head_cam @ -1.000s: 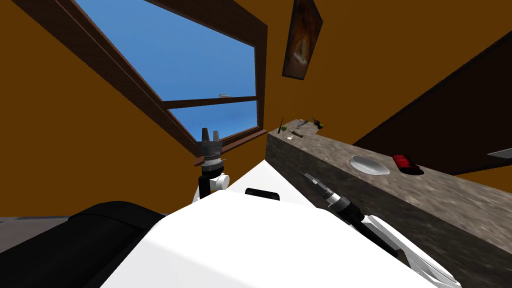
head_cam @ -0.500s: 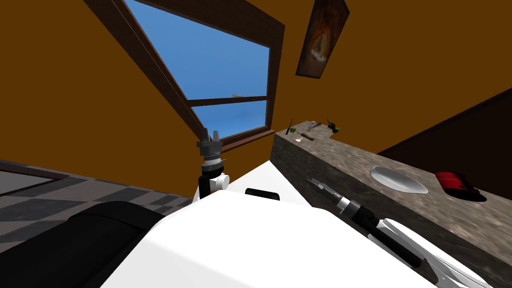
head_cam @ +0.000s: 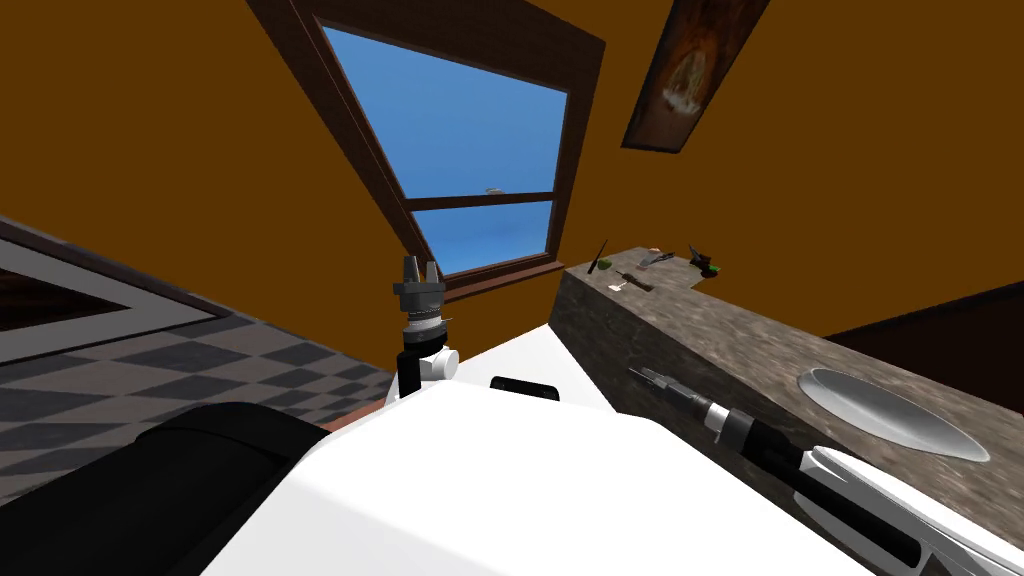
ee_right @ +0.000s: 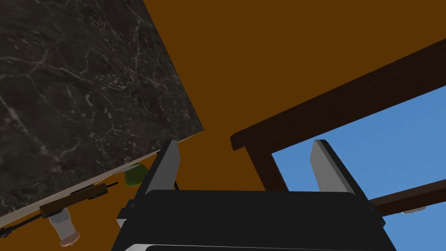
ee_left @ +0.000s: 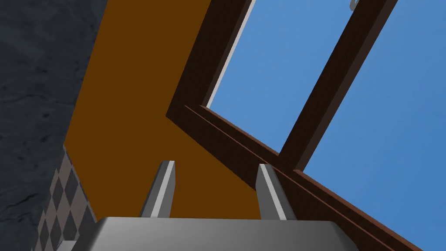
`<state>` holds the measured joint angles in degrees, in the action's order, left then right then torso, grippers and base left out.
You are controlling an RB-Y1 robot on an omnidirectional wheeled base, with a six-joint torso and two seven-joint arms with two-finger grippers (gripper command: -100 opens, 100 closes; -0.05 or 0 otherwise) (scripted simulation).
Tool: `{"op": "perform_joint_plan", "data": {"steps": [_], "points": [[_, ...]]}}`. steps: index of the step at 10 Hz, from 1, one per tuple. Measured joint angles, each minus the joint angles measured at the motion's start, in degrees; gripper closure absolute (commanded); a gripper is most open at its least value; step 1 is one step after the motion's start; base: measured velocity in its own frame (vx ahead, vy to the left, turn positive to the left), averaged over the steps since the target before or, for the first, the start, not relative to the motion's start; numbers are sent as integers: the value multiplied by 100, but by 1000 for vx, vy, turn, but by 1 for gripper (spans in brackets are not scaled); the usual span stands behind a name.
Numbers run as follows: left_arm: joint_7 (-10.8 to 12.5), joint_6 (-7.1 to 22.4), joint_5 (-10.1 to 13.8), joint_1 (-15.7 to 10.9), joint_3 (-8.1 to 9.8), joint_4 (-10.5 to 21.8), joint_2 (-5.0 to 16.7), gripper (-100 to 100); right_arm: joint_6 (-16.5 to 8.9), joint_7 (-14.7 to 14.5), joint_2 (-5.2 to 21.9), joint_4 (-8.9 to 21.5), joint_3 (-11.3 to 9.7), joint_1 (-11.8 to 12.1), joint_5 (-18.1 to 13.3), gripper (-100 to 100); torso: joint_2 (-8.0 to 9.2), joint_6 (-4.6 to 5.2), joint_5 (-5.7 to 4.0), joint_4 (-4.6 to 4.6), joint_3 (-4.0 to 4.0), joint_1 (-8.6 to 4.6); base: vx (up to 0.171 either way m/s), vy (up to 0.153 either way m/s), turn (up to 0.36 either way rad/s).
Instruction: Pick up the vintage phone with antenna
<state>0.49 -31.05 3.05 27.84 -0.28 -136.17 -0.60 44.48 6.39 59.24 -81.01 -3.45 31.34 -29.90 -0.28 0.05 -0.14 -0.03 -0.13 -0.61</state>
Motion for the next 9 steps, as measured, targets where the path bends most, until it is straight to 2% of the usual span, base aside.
{"op": "perform_joint_plan", "data": {"steps": [1, 2, 3, 4, 6, 7, 9], "points": [[0, 0, 0, 1, 0, 0, 0, 0, 22, 10, 63, 137, -18, -40, -14, -100, 3, 5, 0, 1, 2, 4, 23, -29, 326], [0, 0, 0, -1, 0, 0, 0, 0, 50, 52, 244, 229, -42, -9, -67, -100, -2, -5, 1, 0, -1, 2, 28, -47, 268], [0, 0, 0, 0, 0, 0, 0, 0, 126, 68, 382, 419, -58, -42, -93, -100, -4, 1, -1, -1, -2, -3, 17, -28, 50], [0, 0, 0, 1, 1, 0, 0, 0, 136, 72, 435, 498, -59, -24, -104, -100, 0, 6, -1, 0, 0, 3, 39, -40, 324], [0, 0, 0, 1, 0, 0, 0, 0, 267, 104, 697, 883, -158, -113, -204, -100, -12, 1, -2, -3, -7, -6, 34, -47, 172], [0, 0, 0, 1, 1, 0, 0, 0, 292, 114, 748, 1023, -169, -134, -214, -100, -6, 6, -2, -2, -4, 0, 53, -65, 397], [0, 0, 0, 1, 1, 0, 1, 0, 409, 175, 1031, 1382, -225, -140, -283, -100, -16, 4, -5, -4, -9, -16, 61, -97, 315]]}}
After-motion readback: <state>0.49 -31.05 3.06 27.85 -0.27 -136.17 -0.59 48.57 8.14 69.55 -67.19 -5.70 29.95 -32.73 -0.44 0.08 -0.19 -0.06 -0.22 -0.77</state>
